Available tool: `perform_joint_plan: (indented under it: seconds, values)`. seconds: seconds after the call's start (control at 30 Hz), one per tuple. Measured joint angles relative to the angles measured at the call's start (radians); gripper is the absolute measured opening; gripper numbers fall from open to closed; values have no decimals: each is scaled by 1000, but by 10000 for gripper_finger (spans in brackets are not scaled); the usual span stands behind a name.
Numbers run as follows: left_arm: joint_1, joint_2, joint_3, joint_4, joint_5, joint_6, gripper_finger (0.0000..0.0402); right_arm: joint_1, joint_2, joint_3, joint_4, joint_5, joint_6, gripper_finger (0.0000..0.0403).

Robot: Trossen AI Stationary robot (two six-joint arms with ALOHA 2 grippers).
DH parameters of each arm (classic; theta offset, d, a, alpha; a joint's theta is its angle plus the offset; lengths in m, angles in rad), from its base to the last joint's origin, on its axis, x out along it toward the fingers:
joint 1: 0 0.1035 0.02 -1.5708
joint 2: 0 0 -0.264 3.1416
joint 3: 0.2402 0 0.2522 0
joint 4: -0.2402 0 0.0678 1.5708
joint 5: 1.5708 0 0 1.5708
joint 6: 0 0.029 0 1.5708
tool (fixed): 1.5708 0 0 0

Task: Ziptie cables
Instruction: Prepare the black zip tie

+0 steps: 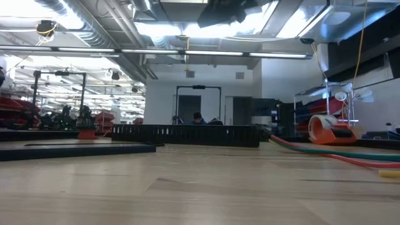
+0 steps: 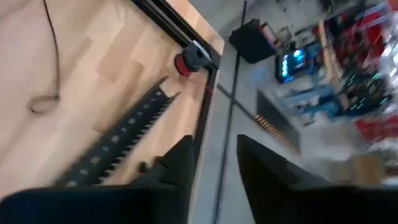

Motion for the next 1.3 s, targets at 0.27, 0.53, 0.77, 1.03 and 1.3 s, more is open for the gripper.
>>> perform_joint_plan:
  seconds: [0.27, 0.53, 0.77, 1.03, 1.3]
  values:
    - [0, -120, 0, -6, 124, -254, 0, -25, 21, 2, -22, -229, -367, 154]
    - [0, -181, 0, -18, 145, -406, 0, 26, 76, 0, 101, -283, -636, 154]
    - [1, -207, 0, -66, 148, -443, 0, 51, 80, 0, 246, -216, -658, 154]
    - [1, -210, 0, -65, 148, -439, 0, 87, 73, 10, 242, -225, -665, 154]
    - [1, -210, 0, -65, 147, -436, 0, 146, 73, 9, 260, -226, -710, 154]
